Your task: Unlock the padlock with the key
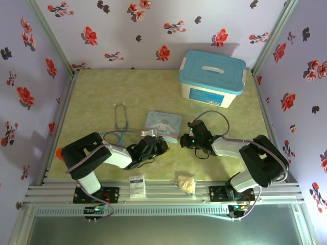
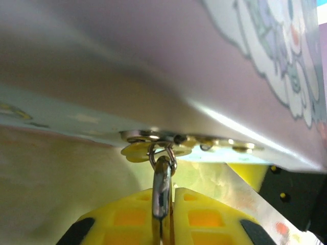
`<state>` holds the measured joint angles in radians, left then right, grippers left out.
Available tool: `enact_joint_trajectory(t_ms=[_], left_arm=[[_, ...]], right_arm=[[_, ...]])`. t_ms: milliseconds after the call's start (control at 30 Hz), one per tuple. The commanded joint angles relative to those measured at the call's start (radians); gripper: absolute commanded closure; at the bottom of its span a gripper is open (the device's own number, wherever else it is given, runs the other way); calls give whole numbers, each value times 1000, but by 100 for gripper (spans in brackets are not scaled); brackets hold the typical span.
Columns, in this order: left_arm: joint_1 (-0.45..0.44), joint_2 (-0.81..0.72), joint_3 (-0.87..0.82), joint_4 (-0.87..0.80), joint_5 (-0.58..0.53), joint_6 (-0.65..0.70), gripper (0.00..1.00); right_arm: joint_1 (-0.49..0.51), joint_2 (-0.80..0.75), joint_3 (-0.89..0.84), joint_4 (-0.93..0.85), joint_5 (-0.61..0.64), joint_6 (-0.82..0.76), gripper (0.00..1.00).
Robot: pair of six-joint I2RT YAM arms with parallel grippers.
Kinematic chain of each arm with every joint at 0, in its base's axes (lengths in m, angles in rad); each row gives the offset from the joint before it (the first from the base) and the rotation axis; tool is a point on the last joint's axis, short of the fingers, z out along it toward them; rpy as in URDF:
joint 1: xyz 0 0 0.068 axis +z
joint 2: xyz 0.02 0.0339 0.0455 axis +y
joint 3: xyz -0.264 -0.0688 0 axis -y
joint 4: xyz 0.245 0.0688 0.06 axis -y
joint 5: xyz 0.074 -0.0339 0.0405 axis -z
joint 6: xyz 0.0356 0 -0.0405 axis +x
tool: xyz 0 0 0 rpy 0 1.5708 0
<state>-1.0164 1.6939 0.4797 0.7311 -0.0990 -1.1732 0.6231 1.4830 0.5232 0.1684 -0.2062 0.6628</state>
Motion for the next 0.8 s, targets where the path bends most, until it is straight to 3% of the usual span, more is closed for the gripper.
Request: enact_joint_trajectory(t_ms=[0, 367, 467, 567, 767], left_arm=[[-20, 32, 47, 54, 18, -3, 100], [-5, 106, 24, 303, -6, -46, 100], [-4, 106, 29, 300, -19, -43, 100], [-5, 111, 36, 312, -17, -43, 100], [-10, 125, 39, 333, -11, -55, 100]], right_arm=[[2, -3, 35, 20, -29, -44, 100], [-8, -347, -217, -46, -98, 121, 100], [-8, -420, -264, -36, -105, 179, 100], [-8, -415, -307, 77, -141, 231, 100], [-5, -244, -346, 427, -254, 348, 100]])
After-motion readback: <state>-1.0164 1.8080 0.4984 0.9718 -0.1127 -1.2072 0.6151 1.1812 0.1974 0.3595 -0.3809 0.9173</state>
